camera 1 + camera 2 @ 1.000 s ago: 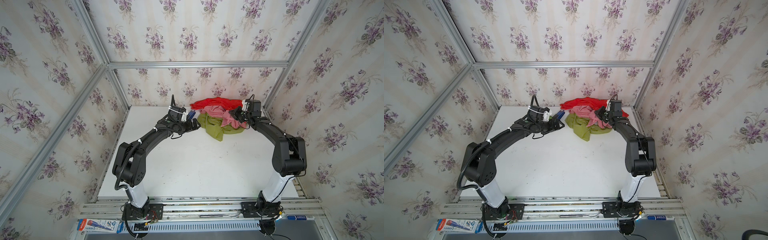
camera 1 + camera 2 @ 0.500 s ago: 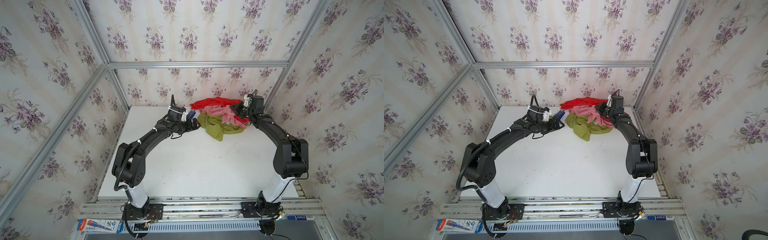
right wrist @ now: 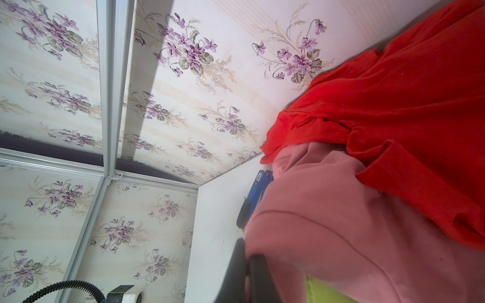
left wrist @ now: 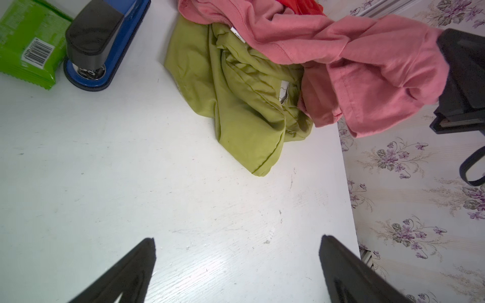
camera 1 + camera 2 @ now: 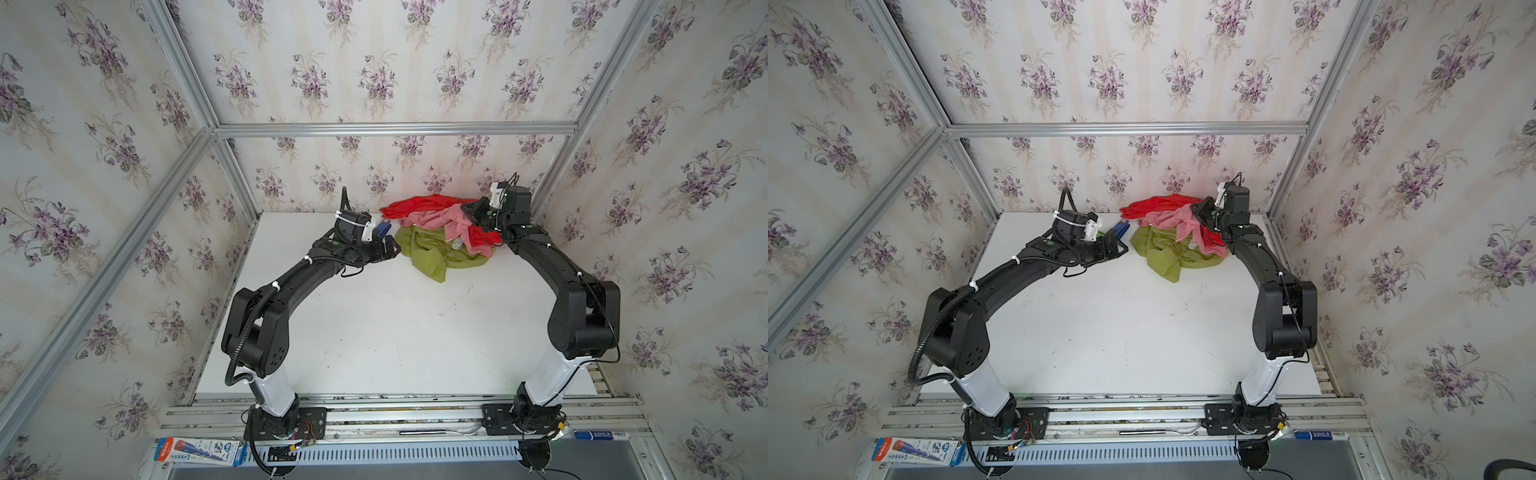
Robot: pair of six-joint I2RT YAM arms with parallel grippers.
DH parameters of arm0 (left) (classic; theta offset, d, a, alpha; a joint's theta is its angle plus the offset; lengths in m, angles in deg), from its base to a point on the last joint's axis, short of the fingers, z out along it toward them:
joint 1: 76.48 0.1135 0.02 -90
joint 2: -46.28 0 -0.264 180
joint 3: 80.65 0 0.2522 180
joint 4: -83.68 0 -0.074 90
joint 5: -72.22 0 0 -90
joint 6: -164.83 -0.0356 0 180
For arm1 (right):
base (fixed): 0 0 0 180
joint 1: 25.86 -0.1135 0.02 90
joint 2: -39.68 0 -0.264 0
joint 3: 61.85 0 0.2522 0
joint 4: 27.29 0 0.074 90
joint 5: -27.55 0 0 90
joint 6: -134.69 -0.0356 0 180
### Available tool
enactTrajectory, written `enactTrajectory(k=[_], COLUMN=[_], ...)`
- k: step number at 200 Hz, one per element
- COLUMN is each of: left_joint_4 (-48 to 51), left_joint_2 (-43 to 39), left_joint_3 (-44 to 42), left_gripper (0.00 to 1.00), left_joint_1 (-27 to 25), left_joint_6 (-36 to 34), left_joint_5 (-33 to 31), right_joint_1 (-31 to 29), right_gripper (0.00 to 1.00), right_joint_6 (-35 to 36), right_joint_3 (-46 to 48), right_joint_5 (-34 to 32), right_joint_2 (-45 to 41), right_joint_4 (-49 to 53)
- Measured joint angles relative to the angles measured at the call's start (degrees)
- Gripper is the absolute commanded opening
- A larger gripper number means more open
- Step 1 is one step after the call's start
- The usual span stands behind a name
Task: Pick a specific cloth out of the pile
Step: 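Lift the pink cloth with the right gripper while the left gripper moves toward it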
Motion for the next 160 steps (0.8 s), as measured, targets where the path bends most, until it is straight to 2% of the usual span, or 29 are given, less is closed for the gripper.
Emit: enactTrajectory(k=[42,90,129,160], left_joint_4=[0.0,0.0,0.0,-5.7], left_joint_2=[-0.6,-2.3,-1.9,-1.4], left_joint_3=[2.3,4.3,5.7,4.1], left_gripper=[1.00,1.00,1.00,1.00], left_joint_1=[-1.9,-6.2,-6.7,-7.0], left_joint_6=[-2.2,-8.0,-11.4,-16.0], left_joint_5=[-0.6,-3.4,-6.7,-8.9], right_joint_1=[-0.5,-0.7,-1.4,-1.5], right_gripper=[0.00,0.00,0.00,0.00], right_joint_6=[-0.3,-0.4,-0.9,-0.9], right_joint_3=[-0.5,-1.0,-2.6,-2.6], right_joint_5=[0.0,-0.3,-0.4,-0.4], right_joint_2=[-1.2,-2.8,-3.5,-4.5], right_joint_4=[0.0,0.4,0.5,0.5])
